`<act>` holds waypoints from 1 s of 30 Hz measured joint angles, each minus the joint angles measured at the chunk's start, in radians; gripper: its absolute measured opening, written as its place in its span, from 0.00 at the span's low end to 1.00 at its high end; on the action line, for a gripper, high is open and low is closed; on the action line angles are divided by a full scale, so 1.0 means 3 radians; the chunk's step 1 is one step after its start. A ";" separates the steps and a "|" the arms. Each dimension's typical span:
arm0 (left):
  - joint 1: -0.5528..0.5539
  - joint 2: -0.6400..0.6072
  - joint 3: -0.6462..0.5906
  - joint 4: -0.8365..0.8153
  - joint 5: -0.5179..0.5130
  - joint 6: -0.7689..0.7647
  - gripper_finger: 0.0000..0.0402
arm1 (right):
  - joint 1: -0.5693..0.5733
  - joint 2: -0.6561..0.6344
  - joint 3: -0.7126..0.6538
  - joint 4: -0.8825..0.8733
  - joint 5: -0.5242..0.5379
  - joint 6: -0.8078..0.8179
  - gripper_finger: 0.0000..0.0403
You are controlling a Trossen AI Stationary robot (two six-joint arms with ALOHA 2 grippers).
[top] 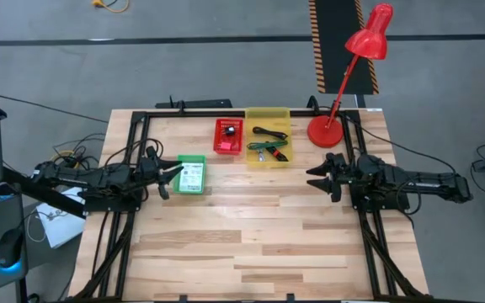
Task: Pick and place items into bin
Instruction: Return to Home Position
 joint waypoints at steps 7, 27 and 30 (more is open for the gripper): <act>0.0000 -0.0001 -0.0001 0.0000 0.0001 -0.0021 0.20 | 0.0000 0.0001 0.0000 0.0000 0.0001 -0.0360 0.58; 0.0004 -0.0003 -0.0003 0.0002 0.0002 0.0080 0.20 | 0.0001 0.0001 0.0000 -0.0005 0.0015 -0.1454 0.58; 0.0004 -0.0003 -0.0003 0.0003 0.0002 0.0096 0.20 | 0.0001 0.0001 0.0000 -0.0004 0.0015 -0.1455 0.58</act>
